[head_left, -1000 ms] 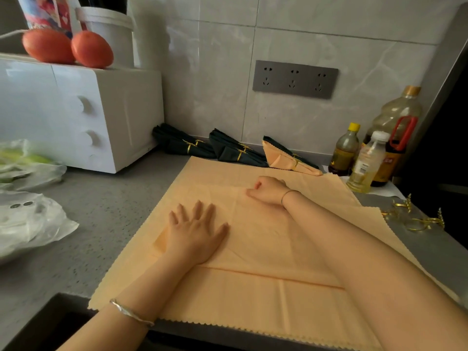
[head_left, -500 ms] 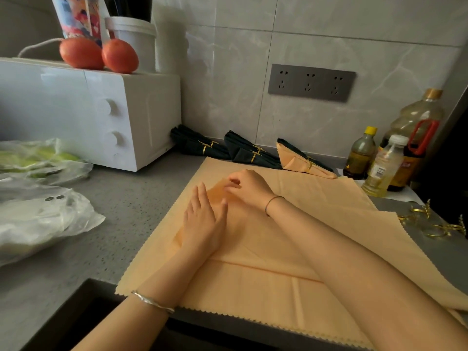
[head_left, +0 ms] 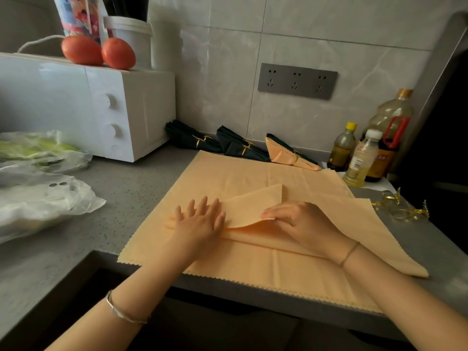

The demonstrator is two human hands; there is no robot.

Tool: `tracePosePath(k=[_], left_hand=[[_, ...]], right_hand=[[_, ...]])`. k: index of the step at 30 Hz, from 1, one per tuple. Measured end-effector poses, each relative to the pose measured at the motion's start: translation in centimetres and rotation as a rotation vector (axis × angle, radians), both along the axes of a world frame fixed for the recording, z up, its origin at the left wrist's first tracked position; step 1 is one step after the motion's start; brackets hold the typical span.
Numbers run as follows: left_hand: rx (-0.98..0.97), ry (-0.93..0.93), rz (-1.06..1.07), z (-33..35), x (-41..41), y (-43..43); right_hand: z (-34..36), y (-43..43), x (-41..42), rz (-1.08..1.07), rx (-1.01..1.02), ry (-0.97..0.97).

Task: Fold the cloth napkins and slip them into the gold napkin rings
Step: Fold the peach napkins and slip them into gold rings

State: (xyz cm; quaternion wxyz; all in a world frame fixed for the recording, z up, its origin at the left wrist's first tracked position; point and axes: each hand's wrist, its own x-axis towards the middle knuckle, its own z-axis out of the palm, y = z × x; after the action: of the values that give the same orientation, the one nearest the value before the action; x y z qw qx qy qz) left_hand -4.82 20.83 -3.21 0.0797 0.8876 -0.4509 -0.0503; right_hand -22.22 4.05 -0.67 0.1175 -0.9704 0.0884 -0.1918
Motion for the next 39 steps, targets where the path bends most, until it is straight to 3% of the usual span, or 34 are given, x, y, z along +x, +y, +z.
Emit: tracePosePath(k=[17,23,31,35,39], left_hand=[[0.091,-0.002,-0.089,-0.3,-2.5,0.2],[0.106,0.044,-0.086,1.2,-2.0,-0.9],[-0.08,0.05,-0.085,0.3,-0.5,-4.3],[-0.044,0.024,-0.073,-0.8,-0.3,-4.9],[0.006,0.006,-0.073,-0.9,-0.2,-5.1]], right_hand=[[-1.6,0.8,-4.4,-0.138,0.096,0.179],[-2.4,1.2,-5.0,-0.128,0.102,0.161],[-2.4,1.4,-4.4,-0.137,0.091,0.091],[-1.0,1.0,-3.1,-0.183,0.167,0.076],[-0.2,0.8,1.2,-0.171,0.082,0.069]])
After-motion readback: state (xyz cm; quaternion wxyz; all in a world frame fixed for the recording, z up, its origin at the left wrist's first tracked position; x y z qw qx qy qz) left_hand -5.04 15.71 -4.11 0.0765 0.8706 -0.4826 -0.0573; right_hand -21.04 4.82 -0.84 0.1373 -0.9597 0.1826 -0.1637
